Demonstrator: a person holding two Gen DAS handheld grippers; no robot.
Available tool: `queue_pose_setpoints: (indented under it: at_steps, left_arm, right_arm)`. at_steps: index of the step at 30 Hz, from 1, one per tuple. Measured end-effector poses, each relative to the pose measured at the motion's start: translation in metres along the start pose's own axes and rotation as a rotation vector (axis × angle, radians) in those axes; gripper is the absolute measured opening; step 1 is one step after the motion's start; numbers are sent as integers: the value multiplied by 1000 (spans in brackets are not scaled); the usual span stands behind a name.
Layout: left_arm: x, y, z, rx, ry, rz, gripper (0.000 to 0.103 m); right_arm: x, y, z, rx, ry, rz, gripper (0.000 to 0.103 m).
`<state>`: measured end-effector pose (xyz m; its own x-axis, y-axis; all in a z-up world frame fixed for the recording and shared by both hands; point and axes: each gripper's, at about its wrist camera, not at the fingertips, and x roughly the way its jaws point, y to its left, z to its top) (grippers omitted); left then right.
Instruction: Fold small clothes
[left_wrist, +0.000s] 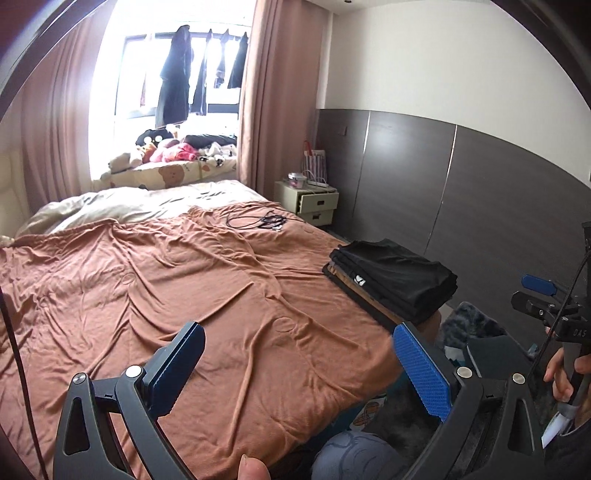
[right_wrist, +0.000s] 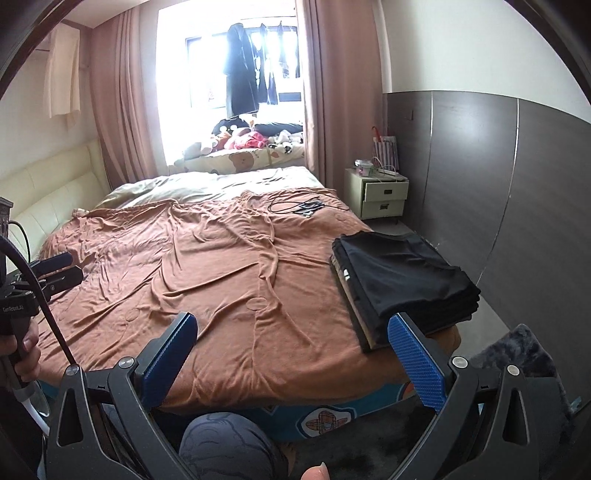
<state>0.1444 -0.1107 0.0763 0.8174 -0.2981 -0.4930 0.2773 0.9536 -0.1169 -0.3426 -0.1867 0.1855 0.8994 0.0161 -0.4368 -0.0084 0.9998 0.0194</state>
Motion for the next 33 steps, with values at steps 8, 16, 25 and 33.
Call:
queue_pose_setpoints:
  at_steps: [8, 16, 25, 33]
  left_arm:
    - [-35, 23, -28, -61, -47, 76, 103]
    - [-63, 24, -53, -55, -75, 134, 103]
    - [-80, 12, -83, -36, -94, 199, 103]
    - [-94, 12, -106, -55, -95, 225, 103]
  right_arm:
    - [-6, 16, -25, 1, -21, 0, 103]
    - [-13, 29, -46, -5, -23, -8, 103]
    - [-28, 54, -68, -28, -52, -38, 103]
    - [-32, 54, -90, 18, -32, 8, 103]
